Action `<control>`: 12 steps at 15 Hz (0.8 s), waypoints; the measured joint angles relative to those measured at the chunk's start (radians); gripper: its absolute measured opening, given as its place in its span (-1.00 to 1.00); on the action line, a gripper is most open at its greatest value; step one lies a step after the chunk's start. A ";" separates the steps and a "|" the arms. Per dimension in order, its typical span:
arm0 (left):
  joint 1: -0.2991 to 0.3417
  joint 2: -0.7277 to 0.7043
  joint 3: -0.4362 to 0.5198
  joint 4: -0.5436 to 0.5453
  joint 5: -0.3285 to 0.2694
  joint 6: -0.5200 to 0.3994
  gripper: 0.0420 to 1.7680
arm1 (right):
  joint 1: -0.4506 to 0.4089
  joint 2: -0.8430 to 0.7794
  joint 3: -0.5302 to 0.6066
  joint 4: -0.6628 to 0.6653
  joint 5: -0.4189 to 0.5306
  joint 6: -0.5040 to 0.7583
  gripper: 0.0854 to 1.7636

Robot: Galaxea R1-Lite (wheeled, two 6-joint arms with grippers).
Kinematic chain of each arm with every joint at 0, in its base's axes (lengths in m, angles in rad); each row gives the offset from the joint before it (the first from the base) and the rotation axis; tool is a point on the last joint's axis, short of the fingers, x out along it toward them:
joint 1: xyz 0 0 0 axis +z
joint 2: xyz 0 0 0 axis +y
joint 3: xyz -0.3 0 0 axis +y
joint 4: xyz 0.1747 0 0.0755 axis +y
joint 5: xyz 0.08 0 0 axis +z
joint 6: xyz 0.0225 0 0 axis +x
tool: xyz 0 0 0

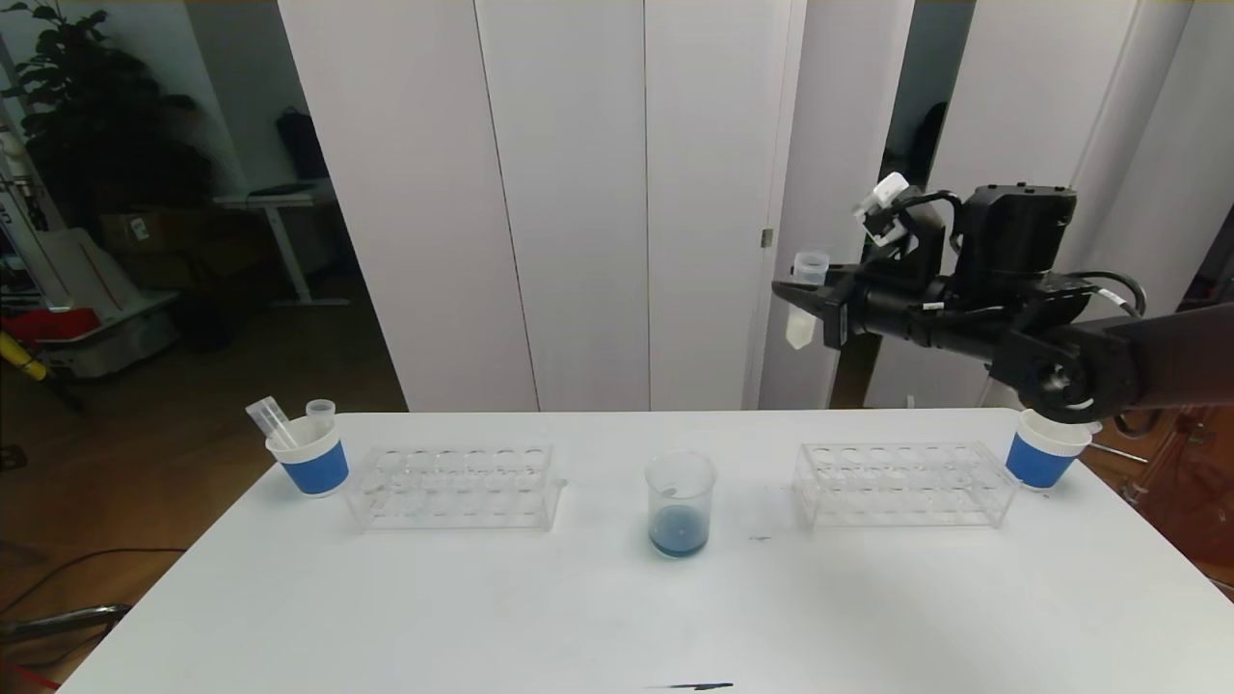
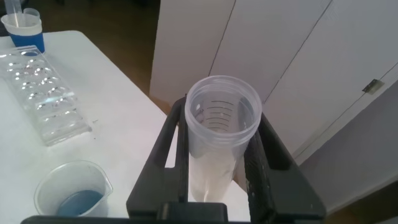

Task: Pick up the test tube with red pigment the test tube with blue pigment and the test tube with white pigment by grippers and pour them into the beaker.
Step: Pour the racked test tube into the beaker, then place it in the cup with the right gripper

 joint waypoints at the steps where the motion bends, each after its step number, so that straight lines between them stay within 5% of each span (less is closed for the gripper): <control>1: 0.000 0.000 0.000 -0.001 0.000 0.000 0.98 | 0.011 0.009 0.000 0.003 0.000 -0.017 -0.41; 8: 0.000 0.000 0.000 0.000 0.000 0.000 0.98 | 0.088 0.058 0.004 -0.010 -0.035 -0.135 -0.41; 12: 0.000 0.000 0.000 -0.001 0.000 0.000 0.98 | 0.091 0.095 -0.015 -0.194 -0.027 -0.219 -0.41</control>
